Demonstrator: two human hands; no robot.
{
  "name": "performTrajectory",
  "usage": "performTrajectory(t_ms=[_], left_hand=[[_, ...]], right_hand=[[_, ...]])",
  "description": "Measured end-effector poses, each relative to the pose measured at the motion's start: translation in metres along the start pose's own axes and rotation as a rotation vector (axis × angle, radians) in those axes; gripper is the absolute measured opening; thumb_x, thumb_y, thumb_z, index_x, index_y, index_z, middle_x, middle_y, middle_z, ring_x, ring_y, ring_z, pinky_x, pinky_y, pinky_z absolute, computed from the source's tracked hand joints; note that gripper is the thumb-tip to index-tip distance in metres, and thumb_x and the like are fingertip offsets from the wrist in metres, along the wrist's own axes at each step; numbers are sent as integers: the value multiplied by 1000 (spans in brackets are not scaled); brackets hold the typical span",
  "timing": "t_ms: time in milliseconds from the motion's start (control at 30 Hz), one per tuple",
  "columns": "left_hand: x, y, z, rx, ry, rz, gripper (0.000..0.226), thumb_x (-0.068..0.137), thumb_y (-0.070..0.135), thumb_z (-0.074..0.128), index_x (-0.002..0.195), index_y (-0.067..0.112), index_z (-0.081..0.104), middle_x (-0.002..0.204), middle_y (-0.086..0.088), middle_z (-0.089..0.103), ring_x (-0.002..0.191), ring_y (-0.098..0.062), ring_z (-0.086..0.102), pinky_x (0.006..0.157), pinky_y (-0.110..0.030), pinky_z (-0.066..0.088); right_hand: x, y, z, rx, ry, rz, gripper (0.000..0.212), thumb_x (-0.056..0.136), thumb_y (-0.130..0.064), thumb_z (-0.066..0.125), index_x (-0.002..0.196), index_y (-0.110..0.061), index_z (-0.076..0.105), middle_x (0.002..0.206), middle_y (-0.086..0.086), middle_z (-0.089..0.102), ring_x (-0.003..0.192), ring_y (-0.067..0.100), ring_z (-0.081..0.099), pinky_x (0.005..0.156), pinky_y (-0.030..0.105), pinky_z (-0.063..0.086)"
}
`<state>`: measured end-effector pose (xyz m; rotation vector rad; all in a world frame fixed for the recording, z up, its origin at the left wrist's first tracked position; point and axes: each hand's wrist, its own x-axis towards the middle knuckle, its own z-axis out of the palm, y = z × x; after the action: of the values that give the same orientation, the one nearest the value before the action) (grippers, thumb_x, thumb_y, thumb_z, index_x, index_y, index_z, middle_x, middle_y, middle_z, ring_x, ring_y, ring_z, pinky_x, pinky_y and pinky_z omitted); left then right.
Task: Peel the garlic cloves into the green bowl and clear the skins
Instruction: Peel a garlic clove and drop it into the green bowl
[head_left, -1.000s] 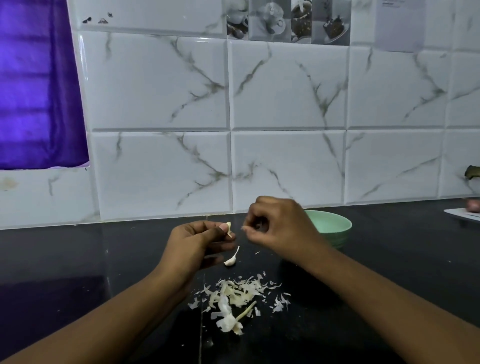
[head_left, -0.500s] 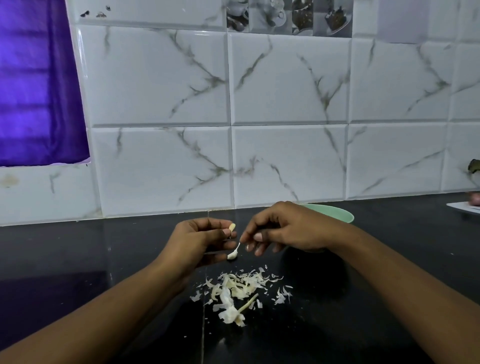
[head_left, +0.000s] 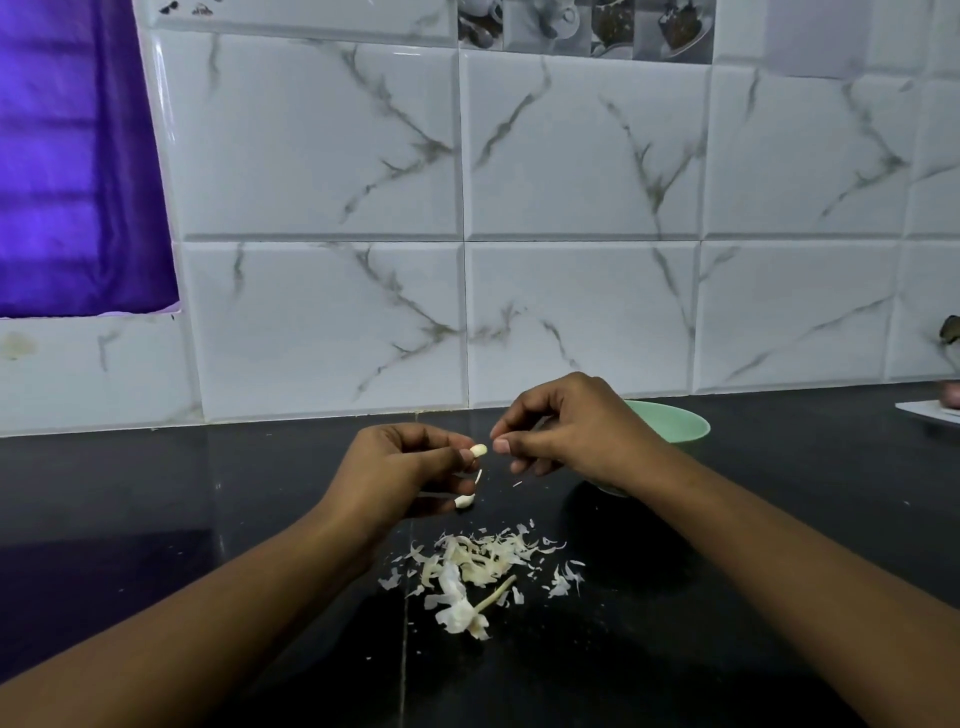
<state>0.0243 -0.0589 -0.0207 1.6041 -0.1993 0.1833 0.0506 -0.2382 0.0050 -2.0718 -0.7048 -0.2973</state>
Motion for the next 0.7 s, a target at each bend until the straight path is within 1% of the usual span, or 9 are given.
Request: performTrajectory(t_ms=[100,233,267,333,400,467,567,633,700], left_hand=[[-1,1,1,-3,4,13,4,83,2,66,83,4,70,70,-7,71,58,-12,67,49,-20,51],[-1,1,2,4,18,44,5,83,0,67,82,3,70,69,-8,72,58,-13,68,48,-20,51],[-2,1,2,9,20,50,4,82,0,67,82,3,70,70,-9,72,58,-13,68,48,-20,50],[-2,1,2,10,24,63,3,82,-1,68,83,1,70,69,-12,72,57,-14,68,48,-18,50],[-2,1,2,15,27,75,2,81,0,69,83,0,70,68,-14,71,56,-13,68,48,-17,49],[-2,1,2,27,29,90,3,81,-1,69,83,0,71,67,-14,71,57,-12,68,49,-16,49],[-2,0,2,40,26,111,4,80,-2,69,84,-2,71,67,-13,72,58,-10,68,51,-15,49],[-2,1,3,39,16,120,4,80,-3,68,84,-3,71,66,-12,71,57,-10,68,51,-15,49],[-3,2,3,32,5,126,4,80,-3,68,83,-3,71,66,-13,71,56,-10,67,51,-15,49]], right_hand=[[1,1,4,-49,-4,-23,4,80,-8,73,83,-10,74,68,3,71,65,12,70,56,19,54],[1,1,6,-108,10,-57,7,81,-9,71,81,-15,74,67,5,71,66,18,71,62,25,58],[1,1,7,-134,19,-66,7,81,-9,71,81,-16,74,66,4,71,64,17,70,62,24,57],[0,1,9,-233,42,-110,6,81,-12,70,81,-16,74,62,-1,69,58,9,66,58,19,52],[-1,0,11,-327,70,-172,6,79,-13,70,81,-14,75,61,-4,67,59,7,63,59,20,49],[-2,-1,13,-374,87,-225,5,77,-14,70,81,-12,75,66,-1,69,58,8,61,60,19,47],[-2,1,15,-443,113,-302,4,76,-13,70,78,-11,73,70,1,70,53,1,52,56,11,40],[-2,3,15,-467,135,-347,2,75,-13,71,75,-11,72,68,-2,68,53,0,49,56,12,40],[-1,6,16,-479,157,-380,3,72,-13,72,72,-12,69,66,-4,65,53,0,48,56,18,43]])
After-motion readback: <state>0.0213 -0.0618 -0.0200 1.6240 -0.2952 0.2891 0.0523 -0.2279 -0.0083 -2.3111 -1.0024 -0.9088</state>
